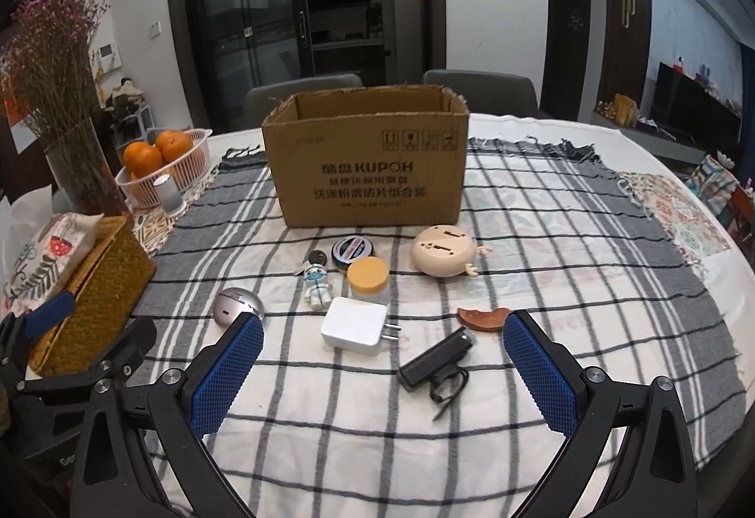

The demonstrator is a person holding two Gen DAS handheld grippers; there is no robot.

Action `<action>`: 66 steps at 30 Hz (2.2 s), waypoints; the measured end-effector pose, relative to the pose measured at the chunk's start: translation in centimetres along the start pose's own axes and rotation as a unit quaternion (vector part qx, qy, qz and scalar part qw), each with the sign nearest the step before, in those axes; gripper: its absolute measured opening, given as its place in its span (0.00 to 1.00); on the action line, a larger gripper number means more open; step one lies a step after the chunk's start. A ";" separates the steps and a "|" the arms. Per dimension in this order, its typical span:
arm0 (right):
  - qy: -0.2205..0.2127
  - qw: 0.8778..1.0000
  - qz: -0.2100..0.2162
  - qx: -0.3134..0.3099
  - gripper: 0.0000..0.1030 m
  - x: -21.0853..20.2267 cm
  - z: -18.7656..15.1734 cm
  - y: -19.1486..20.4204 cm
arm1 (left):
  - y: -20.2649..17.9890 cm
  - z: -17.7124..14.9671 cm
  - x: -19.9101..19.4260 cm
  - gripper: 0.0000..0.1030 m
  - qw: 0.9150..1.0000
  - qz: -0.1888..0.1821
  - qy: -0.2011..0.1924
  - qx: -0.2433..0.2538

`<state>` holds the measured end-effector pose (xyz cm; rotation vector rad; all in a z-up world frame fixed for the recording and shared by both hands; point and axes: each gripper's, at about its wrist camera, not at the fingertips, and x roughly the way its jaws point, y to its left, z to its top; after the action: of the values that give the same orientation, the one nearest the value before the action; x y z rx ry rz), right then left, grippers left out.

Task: Organize rigid objects
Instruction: 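Move left gripper toward silver egg-shaped case while right gripper approaches white charger, then close left gripper on silver case while right gripper closes on white charger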

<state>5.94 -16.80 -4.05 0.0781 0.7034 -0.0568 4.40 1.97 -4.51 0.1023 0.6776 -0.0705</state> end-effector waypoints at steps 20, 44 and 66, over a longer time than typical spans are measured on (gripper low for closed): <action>0.086 0.996 0.013 -0.014 0.99 9.8 -0.2 1.7 | 0.0 -1.1 9.6 1.00 0.994 -0.082 0.051 0.058; 0.159 0.987 0.014 0.000 0.86 16.4 -1.1 1.0 | -1.3 -1.6 16.3 0.79 0.984 -0.110 0.125 0.059; 0.148 0.988 0.043 0.008 0.73 15.5 -1.2 0.4 | -1.6 -0.6 14.4 0.63 0.988 -0.108 0.109 0.028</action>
<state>17.06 -16.67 -14.99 0.1350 0.9947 0.0329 15.05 -0.05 -14.12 0.0911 0.9043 -0.2899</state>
